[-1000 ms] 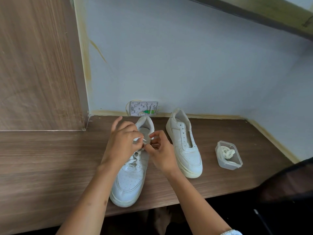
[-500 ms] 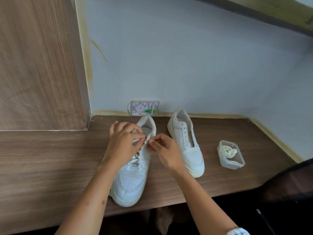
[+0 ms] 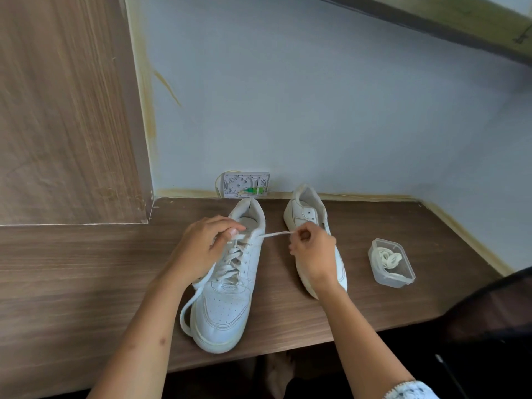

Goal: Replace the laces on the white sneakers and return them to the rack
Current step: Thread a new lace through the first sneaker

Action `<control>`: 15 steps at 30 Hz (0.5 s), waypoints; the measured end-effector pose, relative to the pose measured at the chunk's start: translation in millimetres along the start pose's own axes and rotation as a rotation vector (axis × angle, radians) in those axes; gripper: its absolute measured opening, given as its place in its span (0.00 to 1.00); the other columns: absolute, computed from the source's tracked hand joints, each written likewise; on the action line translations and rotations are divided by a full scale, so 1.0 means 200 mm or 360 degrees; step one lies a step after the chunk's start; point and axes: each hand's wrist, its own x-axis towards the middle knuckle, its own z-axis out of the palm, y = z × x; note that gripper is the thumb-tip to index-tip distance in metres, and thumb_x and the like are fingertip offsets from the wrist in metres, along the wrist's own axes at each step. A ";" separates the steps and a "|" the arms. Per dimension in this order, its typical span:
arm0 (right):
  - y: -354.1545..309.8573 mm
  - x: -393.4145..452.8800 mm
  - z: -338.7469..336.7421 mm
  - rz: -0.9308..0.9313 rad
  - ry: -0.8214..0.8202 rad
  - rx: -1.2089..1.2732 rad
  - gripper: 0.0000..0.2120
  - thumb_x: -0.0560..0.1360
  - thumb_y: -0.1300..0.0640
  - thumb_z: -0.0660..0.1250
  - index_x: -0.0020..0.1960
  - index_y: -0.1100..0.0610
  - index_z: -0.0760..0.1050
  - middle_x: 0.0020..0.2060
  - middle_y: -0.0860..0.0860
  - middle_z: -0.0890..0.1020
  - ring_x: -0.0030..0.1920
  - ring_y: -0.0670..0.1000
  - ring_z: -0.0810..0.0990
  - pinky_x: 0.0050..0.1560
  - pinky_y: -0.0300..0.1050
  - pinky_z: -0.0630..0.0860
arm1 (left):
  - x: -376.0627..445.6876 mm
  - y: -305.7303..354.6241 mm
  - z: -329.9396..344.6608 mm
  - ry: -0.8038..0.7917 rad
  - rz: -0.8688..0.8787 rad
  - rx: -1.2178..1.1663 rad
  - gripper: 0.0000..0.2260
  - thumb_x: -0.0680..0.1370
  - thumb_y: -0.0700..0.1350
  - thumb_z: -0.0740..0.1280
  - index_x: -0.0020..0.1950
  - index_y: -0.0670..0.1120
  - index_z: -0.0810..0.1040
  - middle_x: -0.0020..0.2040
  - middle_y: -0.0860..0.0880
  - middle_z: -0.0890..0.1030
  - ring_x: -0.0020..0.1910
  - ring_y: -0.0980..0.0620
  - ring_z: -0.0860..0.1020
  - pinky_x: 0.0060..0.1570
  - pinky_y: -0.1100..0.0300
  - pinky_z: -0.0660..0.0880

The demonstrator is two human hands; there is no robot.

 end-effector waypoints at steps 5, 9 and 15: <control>0.06 0.04 -0.07 0.0089 0.0270 -0.0261 0.03 0.76 0.59 0.66 0.44 0.57 0.75 0.40 0.50 0.80 0.40 0.53 0.79 0.40 0.49 0.76 | -0.01 -0.02 -0.02 -0.0089 -0.0094 -0.0089 0.12 0.82 0.43 0.61 0.59 0.54 0.81 0.55 0.63 0.79 0.57 0.62 0.75 0.58 0.62 0.71; 0.02 0.00 -0.01 -0.0230 0.0112 -0.0381 0.15 0.77 0.59 0.66 0.63 0.54 0.72 0.59 0.48 0.71 0.49 0.48 0.76 0.48 0.43 0.75 | -0.02 -0.01 -0.05 -0.0026 -0.0192 -0.0197 0.10 0.79 0.43 0.66 0.57 0.53 0.82 0.52 0.57 0.80 0.52 0.63 0.77 0.51 0.73 0.69; -0.03 -0.07 0.13 -0.0622 -0.0494 -0.0243 0.05 0.80 0.52 0.65 0.48 0.54 0.74 0.43 0.46 0.74 0.38 0.41 0.73 0.39 0.31 0.70 | -0.03 -0.01 -0.08 -0.0019 -0.0296 -0.0238 0.07 0.79 0.45 0.67 0.53 0.55 0.83 0.48 0.59 0.84 0.50 0.63 0.79 0.53 0.61 0.74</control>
